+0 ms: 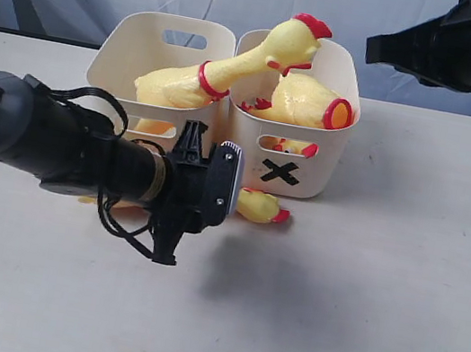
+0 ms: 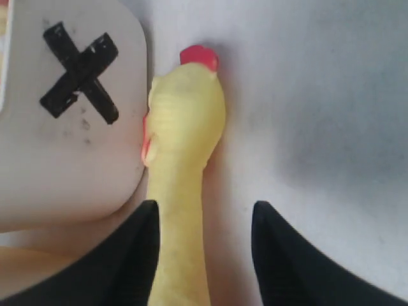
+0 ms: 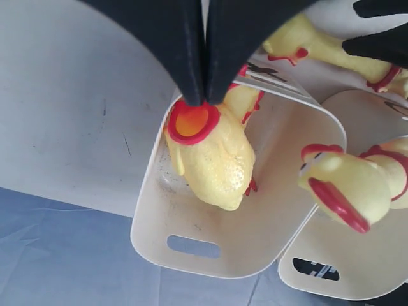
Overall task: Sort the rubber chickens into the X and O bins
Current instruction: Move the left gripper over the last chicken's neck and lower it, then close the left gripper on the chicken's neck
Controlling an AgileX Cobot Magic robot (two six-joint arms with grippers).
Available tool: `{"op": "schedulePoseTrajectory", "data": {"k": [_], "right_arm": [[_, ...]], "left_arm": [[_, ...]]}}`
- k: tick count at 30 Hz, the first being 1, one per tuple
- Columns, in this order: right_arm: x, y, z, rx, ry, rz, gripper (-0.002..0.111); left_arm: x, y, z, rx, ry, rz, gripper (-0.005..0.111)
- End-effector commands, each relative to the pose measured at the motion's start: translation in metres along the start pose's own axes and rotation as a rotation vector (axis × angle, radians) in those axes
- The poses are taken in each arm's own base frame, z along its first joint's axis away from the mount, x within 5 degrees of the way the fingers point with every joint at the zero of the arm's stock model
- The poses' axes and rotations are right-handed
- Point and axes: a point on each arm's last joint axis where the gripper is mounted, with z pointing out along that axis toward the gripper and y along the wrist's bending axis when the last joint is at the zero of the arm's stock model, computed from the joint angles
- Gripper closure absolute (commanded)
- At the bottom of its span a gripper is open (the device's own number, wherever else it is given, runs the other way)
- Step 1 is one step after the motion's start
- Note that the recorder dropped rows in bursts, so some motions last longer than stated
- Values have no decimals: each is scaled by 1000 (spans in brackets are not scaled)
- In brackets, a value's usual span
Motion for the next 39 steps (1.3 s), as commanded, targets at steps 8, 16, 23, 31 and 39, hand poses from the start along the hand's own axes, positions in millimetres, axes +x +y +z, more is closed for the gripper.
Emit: {"op": "schedulePoseTrajectory", "data": {"k": [8,16,23,31,39], "right_arm": [[-4,-1,-3,7,-34,-12,109],[-4,-1,-3,7,-38,-12,109],[-4,-1,-3,6,-38,-10,109],[-4,-1,-3,6,-38,-10,109],[-4,-1,-3,6,-38,-10,109]], "left_arm": [[15,11,13,-25,-30,-48,62],[11,18,14,-47,-43,-44,62],[10,21,15,-55,-47,-42,62],[16,16,20,-36,-13,-126,62],[20,13,24,-22,9,-131,62]]}}
